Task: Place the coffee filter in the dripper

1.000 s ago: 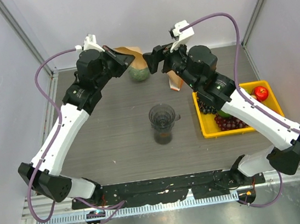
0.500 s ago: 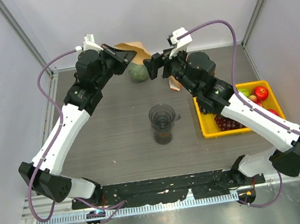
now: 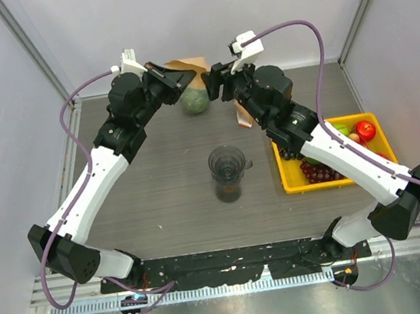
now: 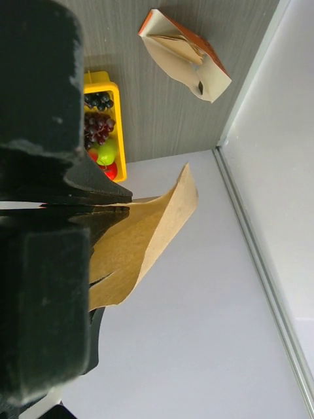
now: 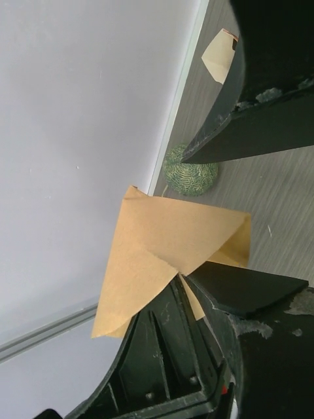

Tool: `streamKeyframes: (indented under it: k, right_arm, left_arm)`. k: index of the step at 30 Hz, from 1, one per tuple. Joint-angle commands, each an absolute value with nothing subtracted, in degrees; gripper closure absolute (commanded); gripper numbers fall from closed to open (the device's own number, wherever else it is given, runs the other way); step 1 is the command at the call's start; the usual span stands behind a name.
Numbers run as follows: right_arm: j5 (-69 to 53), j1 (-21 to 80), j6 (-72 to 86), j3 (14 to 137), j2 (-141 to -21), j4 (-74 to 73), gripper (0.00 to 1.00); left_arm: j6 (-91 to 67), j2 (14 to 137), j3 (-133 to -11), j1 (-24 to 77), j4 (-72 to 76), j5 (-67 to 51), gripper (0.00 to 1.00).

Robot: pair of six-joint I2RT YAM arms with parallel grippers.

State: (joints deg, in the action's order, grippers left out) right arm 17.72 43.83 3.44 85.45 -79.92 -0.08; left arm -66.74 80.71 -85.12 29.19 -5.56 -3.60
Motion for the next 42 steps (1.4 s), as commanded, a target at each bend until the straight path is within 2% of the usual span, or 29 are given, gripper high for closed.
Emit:
streamKeyframes:
  k: [1,4,6,7,10,12,13,15,17,18,23,28,32,37,42]
  right_arm:
    - [20.1,44.2,4.3,88.9,-80.6,1.8,0.4]
    - [21.6,44.2,4.3,89.4,-81.0,1.8,0.52]
    - [22.3,44.3,3.9,89.7,-81.3,1.7,0.66]
    - [22.6,44.3,3.7,89.9,-81.4,1.7,0.68]
    - [23.9,44.2,3.3,90.5,-81.8,1.6,0.85]
    - [24.3,44.2,2.6,90.9,-82.0,1.7,0.95]
    - [24.5,44.2,2.5,91.1,-82.0,1.7,0.95]
    - [25.4,44.4,0.5,91.0,-82.0,2.3,0.95]
    - [26.0,44.3,-2.1,90.5,-81.6,2.6,0.95]
    - [26.1,44.3,-3.8,90.2,-81.3,2.7,0.95]
    - [25.0,44.2,-10.5,84.3,-77.5,4.7,0.95]
    - [20.7,44.4,-13.2,80.3,-74.8,4.1,0.95]
    - [21.4,44.4,-10.8,82.5,-75.8,-1.2,0.95]
    - [18.6,44.3,-9.5,82.4,-76.2,-1.6,0.95]
    - [15.2,44.7,-8.6,82.3,-76.1,-1.6,0.95]
  left_arm:
    - [-68.3,79.6,-84.5,29.6,-1.1,-4.0,0.95]
    - [-68.7,79.5,-84.2,29.8,-1.1,-4.2,0.93]
    - [-68.8,79.6,-84.2,29.9,-1.1,-4.2,0.91]
    - [-68.8,79.7,-84.1,29.9,-1.1,-4.1,0.91]
    - [-68.7,80.1,-84.6,30.1,-1.8,-4.1,0.9]
    - [-68.6,80.2,-84.6,30.2,-2.4,-4.2,0.83]
    - [-68.0,80.2,-84.6,30.2,-2.8,-4.2,0.75]
    - [-65.1,79.2,-84.5,30.1,-5.3,-4.0,0.42]
    - [-58.8,77.9,-84.4,29.4,-8.8,-3.8,0.03]
    - [-54.5,77.0,-84.6,29.0,-11.0,-4.0,0.0]
    - [-32.7,73.7,-85.8,25.4,-22.6,-7.6,0.01]
    - [-15.5,65.3,-78.2,25.3,-15.8,-11.2,0.0]
    - [-15.7,64.9,-82.3,25.4,-20.8,-14.1,0.01]
    - [-16.3,70.4,-91.2,25.5,-28.6,-14.9,0.01]
    - [-18.5,71.9,-91.0,25.6,-24.1,-17.6,0.01]
